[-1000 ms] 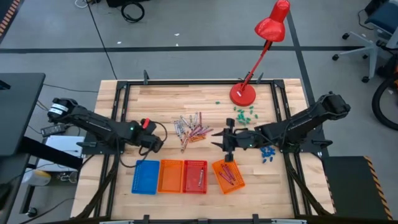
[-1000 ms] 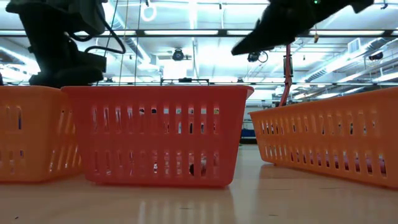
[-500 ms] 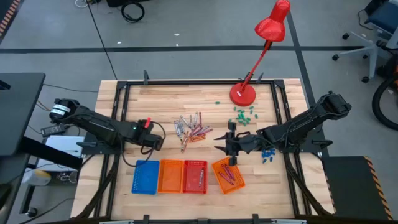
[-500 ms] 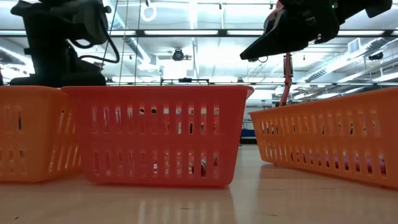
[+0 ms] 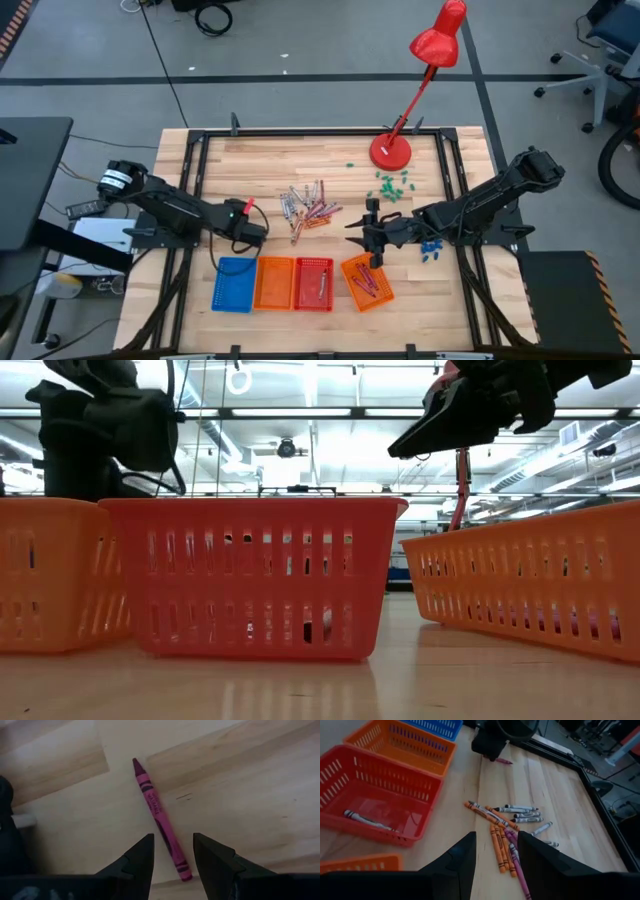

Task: Sort crayons
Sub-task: Put the red crayon into the right orange bin

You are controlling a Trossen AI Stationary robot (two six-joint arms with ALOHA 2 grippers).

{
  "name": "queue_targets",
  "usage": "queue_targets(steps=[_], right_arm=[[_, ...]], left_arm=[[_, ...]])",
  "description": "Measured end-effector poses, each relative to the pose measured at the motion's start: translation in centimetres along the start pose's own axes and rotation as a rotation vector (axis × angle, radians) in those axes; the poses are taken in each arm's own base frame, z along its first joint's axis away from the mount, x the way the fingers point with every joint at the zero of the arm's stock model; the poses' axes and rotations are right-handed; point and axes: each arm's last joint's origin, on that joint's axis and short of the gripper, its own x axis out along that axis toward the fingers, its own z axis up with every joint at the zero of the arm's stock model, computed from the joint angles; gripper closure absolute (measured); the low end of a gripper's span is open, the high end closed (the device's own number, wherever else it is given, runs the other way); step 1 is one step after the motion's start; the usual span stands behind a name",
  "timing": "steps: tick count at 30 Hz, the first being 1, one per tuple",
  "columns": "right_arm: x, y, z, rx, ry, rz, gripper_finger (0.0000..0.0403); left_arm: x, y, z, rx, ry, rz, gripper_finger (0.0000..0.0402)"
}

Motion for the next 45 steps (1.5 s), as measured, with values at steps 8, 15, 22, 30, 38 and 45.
queue_targets(steps=[8,15,22,30,38,45], right_arm=[[-0.3,0.6,0.1,-0.040,-0.006,0.020,0.0254],[-0.5,1.2,0.1,-0.088,-0.004,0.042,0.0254],[-0.6,1.4,0.0,-0.099,-0.001,0.049,0.0254],[-0.5,1.0,-0.2,-0.099,0.023,0.004,0.0254],[0.0,-0.2,-0.4,-0.068,0.044,-0.048,0.0254],[-0.2,-2.1,-0.7,-0.044,0.102,-0.126,0.0254]], left_arm=[[0.3,0.0,0.0,-0.029,0.016,0.025,0.0260],[1.2,0.5,-0.2,-0.010,0.034,0.010,0.0305],[1.2,0.4,-0.2,0.018,0.045,-0.008,0.0373],[0.5,0.0,-0.2,0.069,-0.012,0.001,0.0376],[-1.2,-1.5,0.7,0.122,-0.171,-0.059,0.0368],[-2.6,-4.0,1.5,0.154,-0.324,-0.251,0.0366]])
